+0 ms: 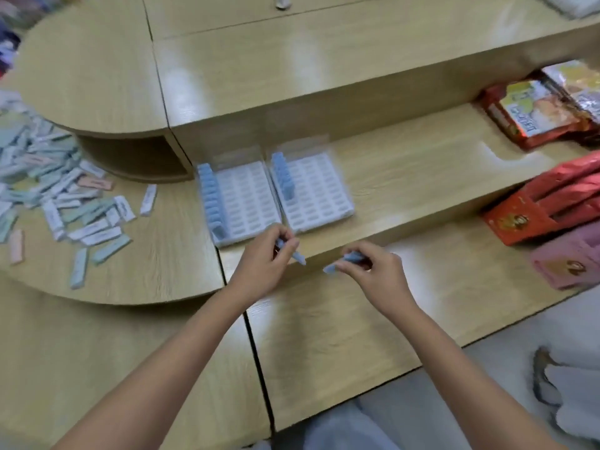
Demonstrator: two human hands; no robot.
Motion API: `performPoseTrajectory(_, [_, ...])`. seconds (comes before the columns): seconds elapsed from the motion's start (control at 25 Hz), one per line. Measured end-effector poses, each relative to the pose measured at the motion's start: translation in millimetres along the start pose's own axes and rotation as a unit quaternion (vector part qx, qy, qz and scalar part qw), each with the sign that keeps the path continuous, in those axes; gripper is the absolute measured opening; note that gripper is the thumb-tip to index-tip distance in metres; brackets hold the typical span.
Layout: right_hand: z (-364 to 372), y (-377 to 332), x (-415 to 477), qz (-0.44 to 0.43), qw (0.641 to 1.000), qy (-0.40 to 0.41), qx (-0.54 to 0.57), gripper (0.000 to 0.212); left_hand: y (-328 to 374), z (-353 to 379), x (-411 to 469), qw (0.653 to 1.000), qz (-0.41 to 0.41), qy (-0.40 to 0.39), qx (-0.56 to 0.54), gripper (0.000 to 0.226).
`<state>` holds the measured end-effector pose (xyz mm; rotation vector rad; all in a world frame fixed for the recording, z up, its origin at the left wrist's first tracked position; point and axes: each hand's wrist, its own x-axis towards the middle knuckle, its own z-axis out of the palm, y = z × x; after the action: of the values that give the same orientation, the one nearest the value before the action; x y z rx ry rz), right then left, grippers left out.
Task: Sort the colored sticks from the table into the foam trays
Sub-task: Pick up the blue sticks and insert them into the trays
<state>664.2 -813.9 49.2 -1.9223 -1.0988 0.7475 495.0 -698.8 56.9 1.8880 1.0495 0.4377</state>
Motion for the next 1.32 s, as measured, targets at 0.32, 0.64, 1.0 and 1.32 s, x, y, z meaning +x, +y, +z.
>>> performPoseTrajectory(0.32, [7.8, -20.4, 126.4, -0.131, 0.986, -0.098, -0.024, 0.015, 1.3, -22.6, 80.3, 0.981, 0.03, 0.1, 0.166, 0.023])
performPoseTrajectory(0.64, [25.5, -12.9, 156.6, -0.117, 0.987, -0.111, -0.027, 0.018, -5.2, -18.7, 108.0, 0.958, 0.067, 0.127, 0.248, 0.023])
performPoseTrajectory(1.0, [44.7, -2.1, 162.2, -0.199, 0.975, -0.094, -0.043, 0.012, -14.9, -26.1, 113.2, 0.964, 0.124, 0.056, 0.228, 0.025])
performPoseTrajectory(1.32, [49.9, 4.4, 160.4, -0.287, 0.947, -0.103, -0.098, 0.028, -7.7, -45.1, 112.9, 0.927, 0.168, -0.003, 0.335, 0.029])
